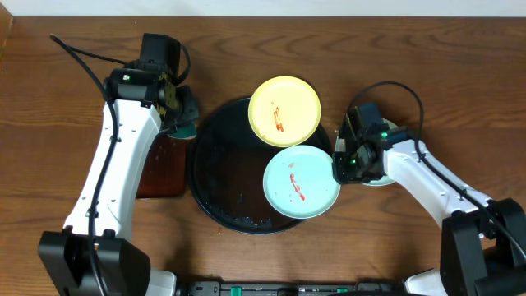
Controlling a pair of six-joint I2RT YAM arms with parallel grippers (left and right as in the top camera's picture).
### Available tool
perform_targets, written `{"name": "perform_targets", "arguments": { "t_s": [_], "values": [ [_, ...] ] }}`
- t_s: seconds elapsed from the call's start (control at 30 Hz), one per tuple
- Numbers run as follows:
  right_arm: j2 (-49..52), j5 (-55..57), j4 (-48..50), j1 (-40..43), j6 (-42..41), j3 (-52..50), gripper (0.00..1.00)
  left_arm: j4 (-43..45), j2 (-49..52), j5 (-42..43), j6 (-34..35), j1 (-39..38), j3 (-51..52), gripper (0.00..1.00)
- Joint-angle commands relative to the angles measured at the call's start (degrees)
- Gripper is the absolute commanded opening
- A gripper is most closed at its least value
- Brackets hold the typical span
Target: Clean dirty plates on tray and stack at the side
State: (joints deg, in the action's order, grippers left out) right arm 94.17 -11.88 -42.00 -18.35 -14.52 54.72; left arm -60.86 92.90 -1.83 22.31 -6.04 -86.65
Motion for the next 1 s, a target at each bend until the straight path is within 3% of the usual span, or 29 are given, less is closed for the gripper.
{"name": "perform_targets", "arguments": {
  "t_s": [0.0, 0.17, 0.53, 0.97],
  "values": [
    [-0.5, 0.7, 1.14, -0.5, -1.16, -1.53, 0.17, 0.11, 0.35, -0.28, -0.13, 0.24, 0.31, 0.08],
    [-0.52, 0.7, 1.27, -0.5, -1.16, -1.53, 0.01, 0.13, 0.35, -0.28, -0.13, 0.24, 0.31, 0.08],
    [-0.96, -5.62, -3.43, -3.1, -1.77, 4.42, 0.01, 0.11, 0.35, -0.28, -0.13, 0.24, 0.31, 0.07],
    [3.41, 2.43, 11.13, -16.31, -24.46, 6.84, 0.01, 0.17, 0.35, -0.31, -0.13, 0.24, 0.31, 0.08]
  ]
}}
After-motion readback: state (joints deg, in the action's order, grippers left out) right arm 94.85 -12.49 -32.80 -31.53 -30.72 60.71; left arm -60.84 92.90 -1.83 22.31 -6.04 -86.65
